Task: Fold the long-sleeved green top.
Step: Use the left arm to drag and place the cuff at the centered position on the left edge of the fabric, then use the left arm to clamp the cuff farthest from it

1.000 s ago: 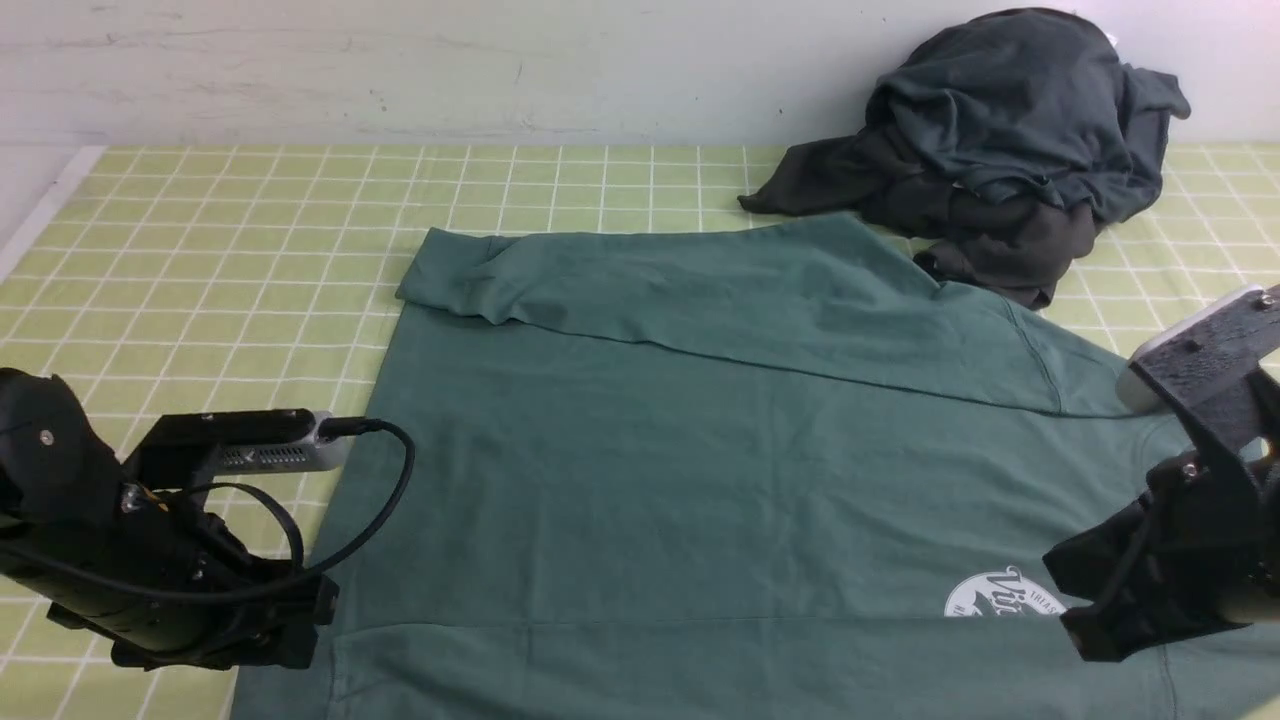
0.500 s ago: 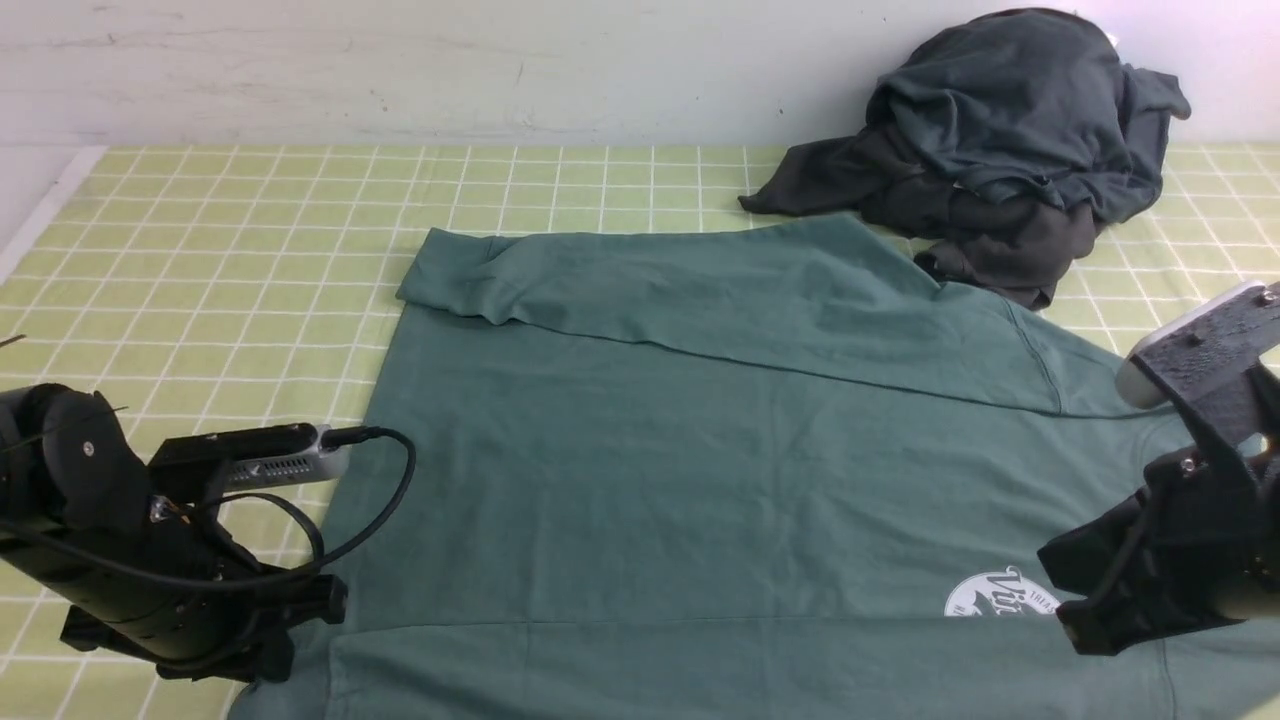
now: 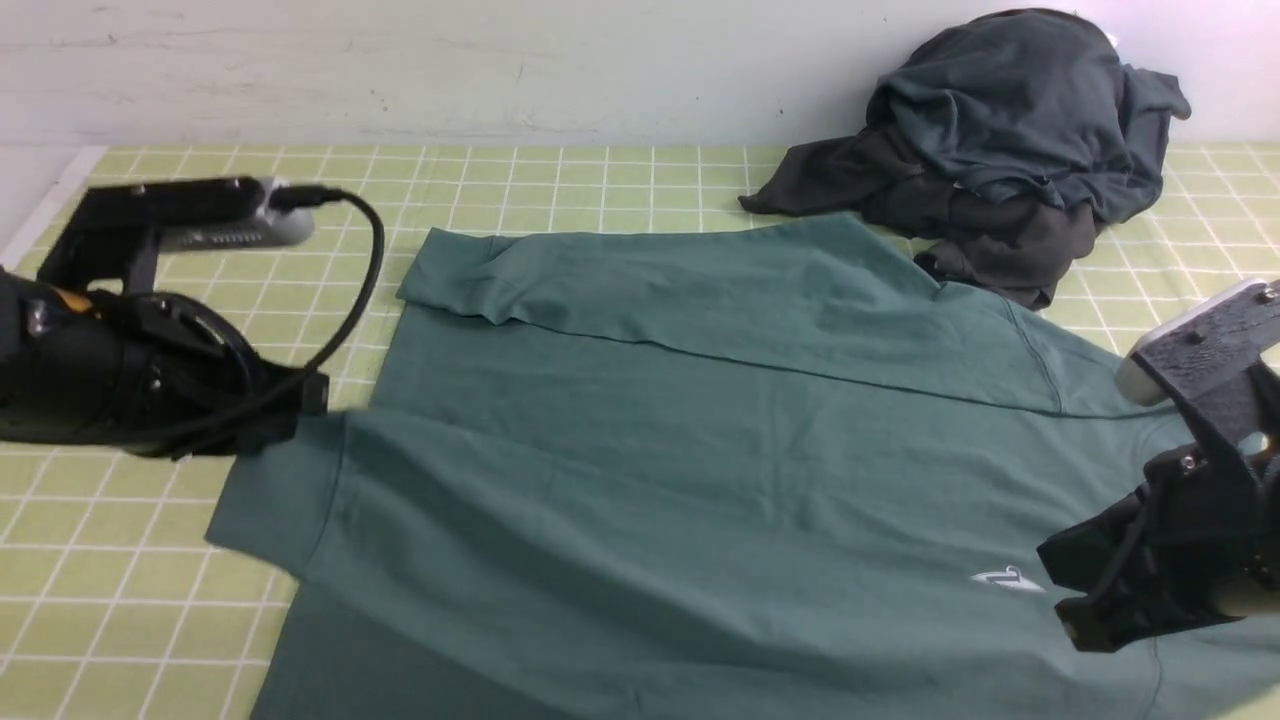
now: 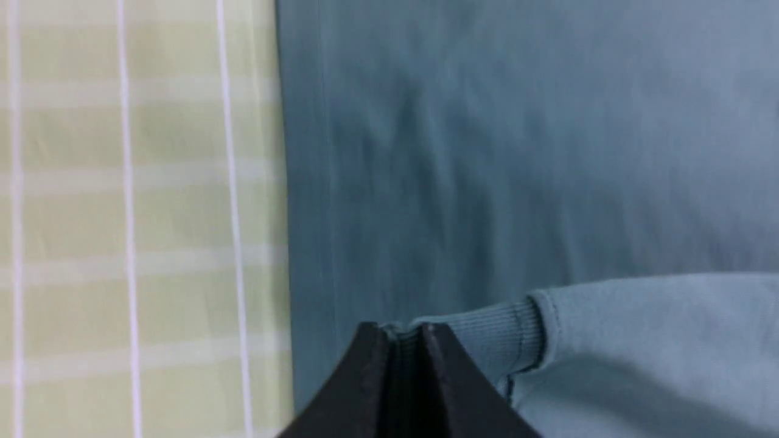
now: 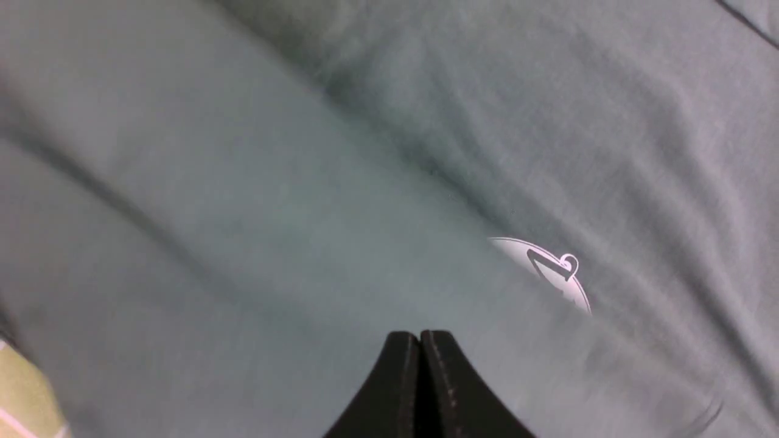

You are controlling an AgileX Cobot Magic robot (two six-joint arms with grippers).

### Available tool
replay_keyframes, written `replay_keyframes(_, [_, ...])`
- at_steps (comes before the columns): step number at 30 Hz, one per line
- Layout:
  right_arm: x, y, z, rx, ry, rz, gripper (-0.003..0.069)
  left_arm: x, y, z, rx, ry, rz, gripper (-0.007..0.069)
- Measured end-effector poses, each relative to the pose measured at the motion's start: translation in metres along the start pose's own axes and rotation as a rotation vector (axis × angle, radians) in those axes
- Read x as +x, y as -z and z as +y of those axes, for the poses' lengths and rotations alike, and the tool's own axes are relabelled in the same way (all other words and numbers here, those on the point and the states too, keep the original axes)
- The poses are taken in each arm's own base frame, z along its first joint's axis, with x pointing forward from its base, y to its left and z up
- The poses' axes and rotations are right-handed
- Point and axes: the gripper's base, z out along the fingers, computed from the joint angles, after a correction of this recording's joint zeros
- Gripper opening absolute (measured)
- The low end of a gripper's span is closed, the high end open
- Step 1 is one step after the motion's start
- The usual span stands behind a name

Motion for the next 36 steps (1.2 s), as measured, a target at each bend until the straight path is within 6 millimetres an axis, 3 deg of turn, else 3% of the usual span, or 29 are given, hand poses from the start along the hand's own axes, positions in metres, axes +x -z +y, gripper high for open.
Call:
replay_keyframes(4, [0.000, 0.000, 0.000, 0.000, 0.000, 0.000, -0.0014, -0.018, -0.019, 0.004, -0.014, -0.008, -0.027, 0.0037])
replay_keyframes(9, [0.000, 0.000, 0.000, -0.001, -0.001, -0.002, -0.0014, -0.044, -0.087, 0.016, -0.025, -0.018, 0.051, 0.0056])
replay_keyframes(12, [0.000, 0.000, 0.000, -0.001, -0.001, -0.002, -0.0014, -0.055, -0.119, 0.022, -0.028, -0.025, 0.090, 0.0112])
replay_keyframes(13, [0.000, 0.000, 0.000, -0.001, 0.001, -0.002, -0.0014, -0.066, -0.136, 0.024, -0.027, -0.040, 0.111, 0.0180])
replay_keyframes(14, [0.000, 0.000, 0.000, -0.001, 0.001, -0.002, -0.0014, -0.067, -0.137, 0.025, -0.026, -0.041, 0.108, 0.0188])
replay_keyframes(15, [0.000, 0.000, 0.000, -0.002, 0.001, -0.001, -0.0014, -0.081, -0.147, 0.025, -0.025, -0.055, 0.100, 0.0255])
replay_keyframes(18, [0.000, 0.000, 0.000, -0.003, -0.001, -0.002, -0.0014, -0.101, -0.161, 0.027, -0.025, -0.065, 0.067, 0.0349])
replay_keyframes(21, [0.000, 0.000, 0.000, -0.003, -0.001, -0.002, -0.0014, -0.119, -0.170, 0.028, -0.024, -0.052, 0.020, 0.0376])
replay_keyframes(24, [0.000, 0.000, 0.000, -0.003, -0.001, -0.002, -0.0014, -0.130, -0.189, 0.031, -0.027, -0.039, -0.013, 0.0378])
replay_keyframes(31, [-0.002, 0.000, -0.001, 0.007, -0.001, -0.027, -0.0014, -0.124, -0.248, 0.045, -0.046, -0.027, -0.038, 0.0371])
replay_keyframes(35, [-0.003, 0.000, -0.001, 0.008, -0.001, -0.032, -0.0014, -0.115, -0.267, 0.050, -0.052, -0.021, -0.022, 0.0300])
replay_keyframes(36, [-0.003, 0.000, -0.001, 0.010, 0.000, -0.034, -0.0014, -0.116, -0.268, 0.050, -0.056, -0.030, -0.037, 0.0223])
